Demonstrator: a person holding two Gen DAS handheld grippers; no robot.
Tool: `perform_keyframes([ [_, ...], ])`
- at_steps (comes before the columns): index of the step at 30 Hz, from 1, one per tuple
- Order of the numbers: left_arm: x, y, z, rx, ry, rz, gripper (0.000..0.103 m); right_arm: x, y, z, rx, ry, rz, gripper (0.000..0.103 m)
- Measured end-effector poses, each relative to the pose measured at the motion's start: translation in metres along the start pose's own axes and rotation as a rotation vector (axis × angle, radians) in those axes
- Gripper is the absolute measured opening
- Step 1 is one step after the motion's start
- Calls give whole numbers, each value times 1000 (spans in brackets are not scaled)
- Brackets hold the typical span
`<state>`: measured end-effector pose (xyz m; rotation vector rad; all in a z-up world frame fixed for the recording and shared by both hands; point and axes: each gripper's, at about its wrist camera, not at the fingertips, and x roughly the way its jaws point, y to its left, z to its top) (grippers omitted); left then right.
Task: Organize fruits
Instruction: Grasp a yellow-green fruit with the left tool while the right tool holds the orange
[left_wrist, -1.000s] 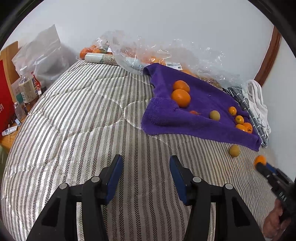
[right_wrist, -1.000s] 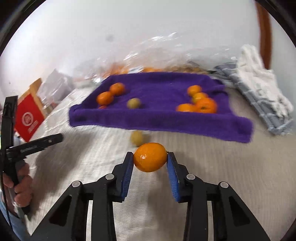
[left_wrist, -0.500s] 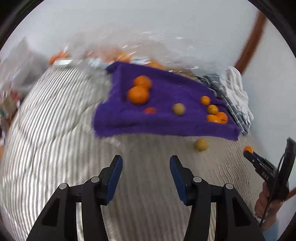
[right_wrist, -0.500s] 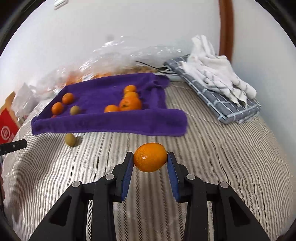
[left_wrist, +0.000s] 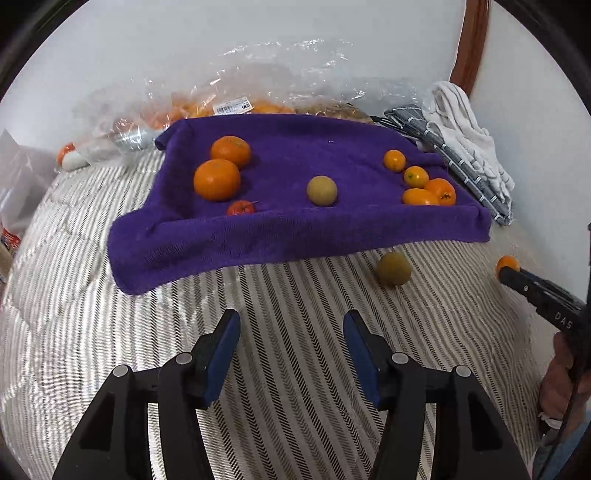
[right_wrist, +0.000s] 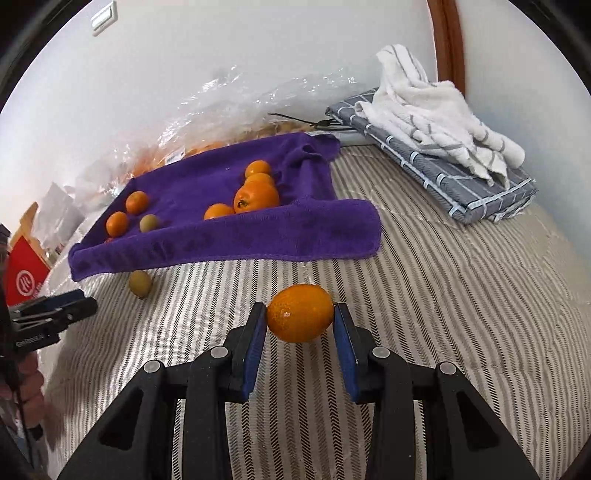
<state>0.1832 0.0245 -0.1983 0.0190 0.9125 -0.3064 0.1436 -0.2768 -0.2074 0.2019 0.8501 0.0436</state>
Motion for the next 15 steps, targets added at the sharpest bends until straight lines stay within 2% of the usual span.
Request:
perform_keyframes([
  [4,-3,-1,2,-10,-9,-83,56,3,0,0,-3,16,16,37],
  [7,-6,-18,7,42,-12,-141,56,5,4,0,-21,23,17,37],
  [12,5,-39,19,55,4,-166,55,5,5,-1,-27,23,26,37],
  [15,19,-50,25,36,15,-185,48,6,2,0,-20,29,28,37],
])
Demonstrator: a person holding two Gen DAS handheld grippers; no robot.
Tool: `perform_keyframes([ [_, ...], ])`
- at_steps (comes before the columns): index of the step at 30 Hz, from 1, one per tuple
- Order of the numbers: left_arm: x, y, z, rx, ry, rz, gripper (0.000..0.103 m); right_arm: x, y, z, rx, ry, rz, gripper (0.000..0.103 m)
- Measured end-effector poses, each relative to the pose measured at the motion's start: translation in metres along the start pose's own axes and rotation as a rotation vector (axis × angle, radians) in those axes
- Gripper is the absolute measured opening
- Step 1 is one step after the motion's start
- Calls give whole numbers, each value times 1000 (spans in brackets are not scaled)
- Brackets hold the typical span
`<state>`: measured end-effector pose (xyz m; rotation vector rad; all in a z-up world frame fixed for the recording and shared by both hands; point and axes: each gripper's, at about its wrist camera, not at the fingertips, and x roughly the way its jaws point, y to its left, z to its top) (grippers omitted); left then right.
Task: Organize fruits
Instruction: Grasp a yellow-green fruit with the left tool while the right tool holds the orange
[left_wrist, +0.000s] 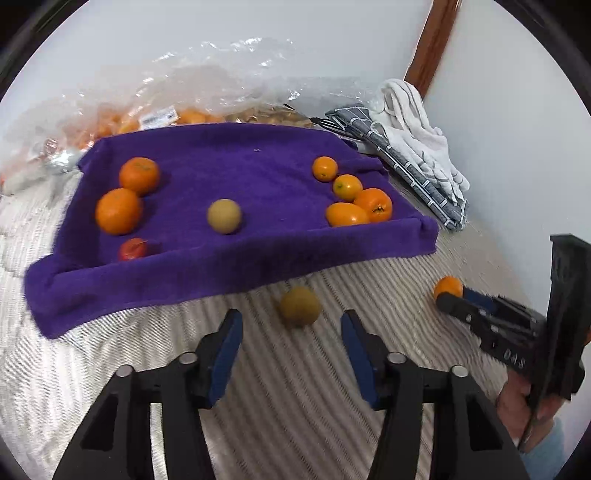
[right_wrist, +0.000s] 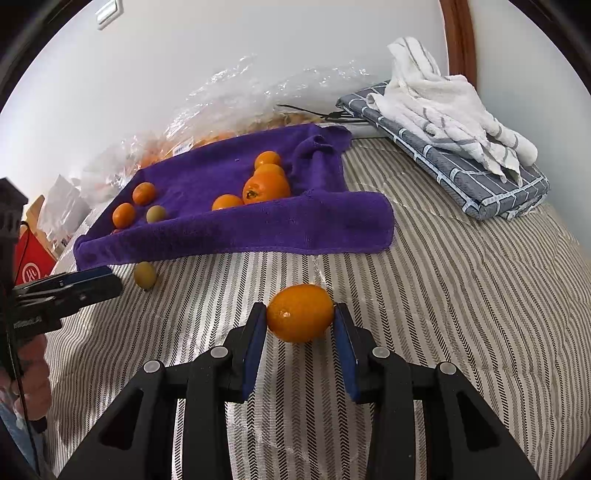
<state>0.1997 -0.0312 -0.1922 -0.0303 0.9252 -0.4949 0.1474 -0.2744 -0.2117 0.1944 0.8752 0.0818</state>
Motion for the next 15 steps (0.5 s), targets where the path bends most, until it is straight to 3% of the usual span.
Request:
perform_keyframes([
  [2,6,-3,1,-11,3,-7,43,0,-2,0,5,-1,10,37],
  [5,15,-7,1,-20,-1,12,25,0,-4,0,14,-3,26,37],
  [15,1,3,-5,-58,-106,10,24,1,-1,-1,12,7,22,37],
])
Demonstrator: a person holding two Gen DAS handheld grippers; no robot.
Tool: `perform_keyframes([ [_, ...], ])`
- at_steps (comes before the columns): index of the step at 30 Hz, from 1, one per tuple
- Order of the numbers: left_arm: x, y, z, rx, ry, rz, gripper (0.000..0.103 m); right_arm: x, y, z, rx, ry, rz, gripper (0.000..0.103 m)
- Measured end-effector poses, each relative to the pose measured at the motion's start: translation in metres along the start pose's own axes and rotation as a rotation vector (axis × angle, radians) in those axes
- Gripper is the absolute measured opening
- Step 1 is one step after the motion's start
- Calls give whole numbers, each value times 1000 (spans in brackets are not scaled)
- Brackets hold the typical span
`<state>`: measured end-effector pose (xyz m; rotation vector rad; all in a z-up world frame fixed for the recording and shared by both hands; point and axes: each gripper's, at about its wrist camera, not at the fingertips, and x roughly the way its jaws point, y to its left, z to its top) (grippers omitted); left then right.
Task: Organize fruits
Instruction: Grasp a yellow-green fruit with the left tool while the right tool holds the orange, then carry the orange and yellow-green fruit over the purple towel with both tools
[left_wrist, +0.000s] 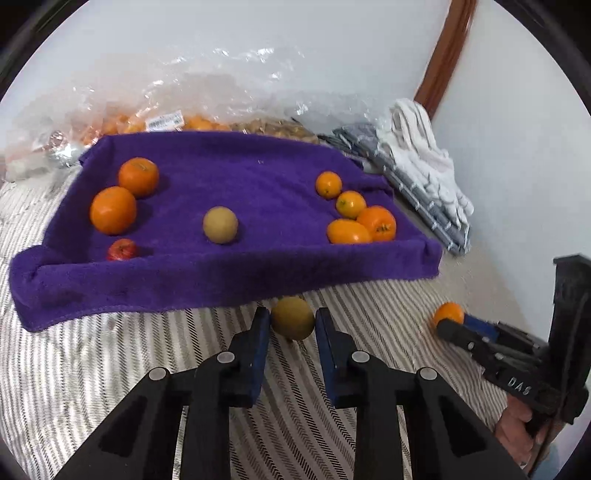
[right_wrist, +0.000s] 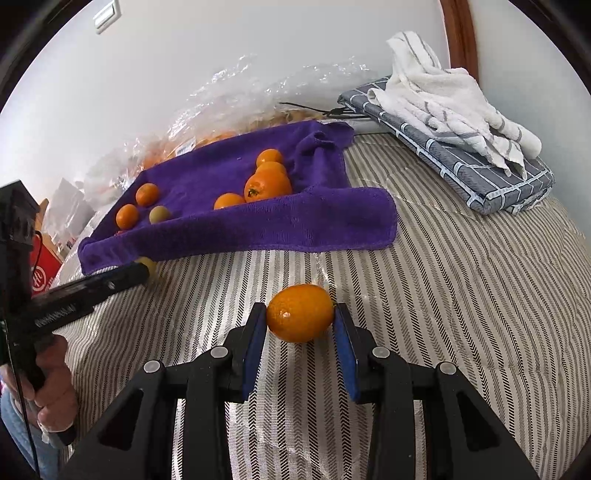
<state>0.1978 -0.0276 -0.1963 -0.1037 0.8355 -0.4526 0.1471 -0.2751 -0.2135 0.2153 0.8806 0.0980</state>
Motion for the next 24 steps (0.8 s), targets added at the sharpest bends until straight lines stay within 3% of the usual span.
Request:
perform_keyframes([
  [9,-25,21,5,-85,-131,14,24,1,-1,1,-5,-5,1,37],
  [14,-40,27,6,-100,-210,60,24,-1,-2,0,3,-14,6,37],
  [21,-57,35,4,-93,-242,110,24,0,10,-1,-47,-5,-31,37],
  [24,-70,42,0,-82,-237,146,24,0,15,2,-47,-8,-2,37],
])
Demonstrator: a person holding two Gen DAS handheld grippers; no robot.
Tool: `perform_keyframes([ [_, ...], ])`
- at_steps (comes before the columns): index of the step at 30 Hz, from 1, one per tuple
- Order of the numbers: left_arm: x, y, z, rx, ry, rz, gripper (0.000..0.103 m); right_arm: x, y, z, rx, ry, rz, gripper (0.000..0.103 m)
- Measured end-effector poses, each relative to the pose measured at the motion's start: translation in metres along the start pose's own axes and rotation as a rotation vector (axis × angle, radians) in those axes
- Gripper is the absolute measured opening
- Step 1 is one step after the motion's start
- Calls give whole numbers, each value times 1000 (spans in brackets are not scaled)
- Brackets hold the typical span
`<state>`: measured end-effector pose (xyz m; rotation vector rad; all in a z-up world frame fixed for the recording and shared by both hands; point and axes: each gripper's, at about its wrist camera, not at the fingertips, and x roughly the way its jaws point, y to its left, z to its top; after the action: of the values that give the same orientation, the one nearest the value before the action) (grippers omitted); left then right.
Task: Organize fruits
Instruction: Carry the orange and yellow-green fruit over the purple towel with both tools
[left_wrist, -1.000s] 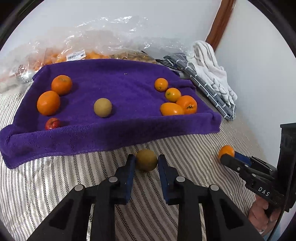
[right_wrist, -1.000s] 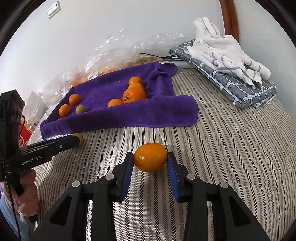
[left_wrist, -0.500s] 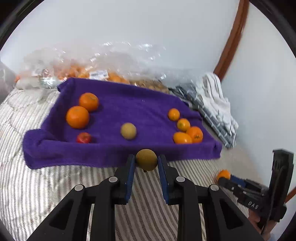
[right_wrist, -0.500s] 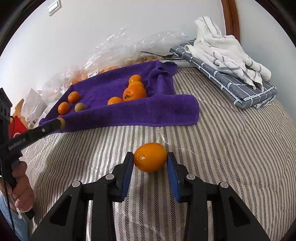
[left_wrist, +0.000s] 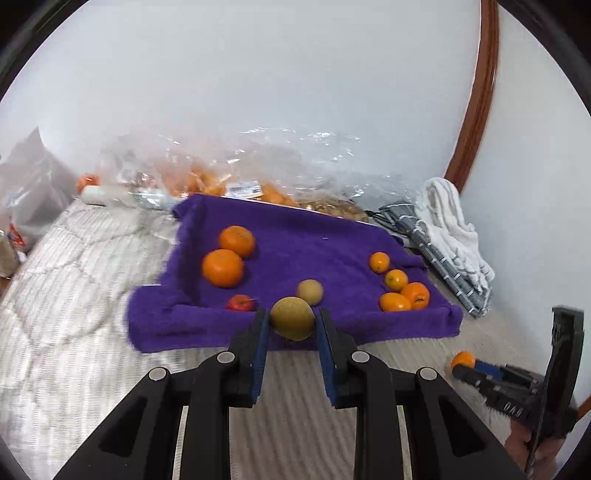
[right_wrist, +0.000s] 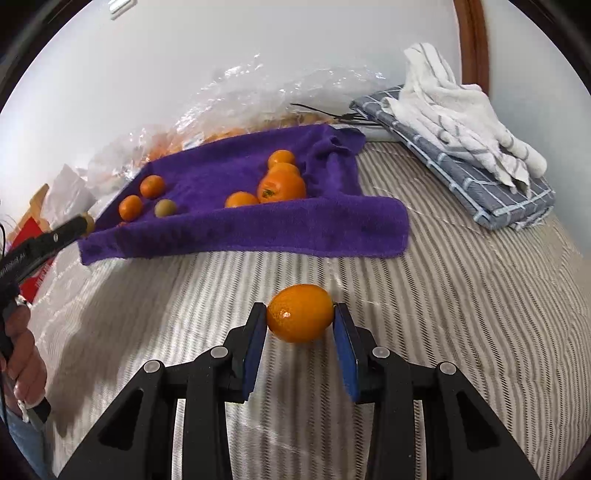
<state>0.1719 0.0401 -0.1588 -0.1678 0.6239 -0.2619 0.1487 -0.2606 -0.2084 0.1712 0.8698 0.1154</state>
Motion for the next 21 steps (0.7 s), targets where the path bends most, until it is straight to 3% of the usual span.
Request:
perform_keyframes([
  [7,-31,16,34,2,-60,44,24,-16,30,44,-45,-77,46,37],
  [11,-41,16,62,8,-128,56,24,-19,47,78,-82,-112,18,37],
  [21,0,12,100,16,-210,81,24,12,66,137,-89,-160,71,37],
])
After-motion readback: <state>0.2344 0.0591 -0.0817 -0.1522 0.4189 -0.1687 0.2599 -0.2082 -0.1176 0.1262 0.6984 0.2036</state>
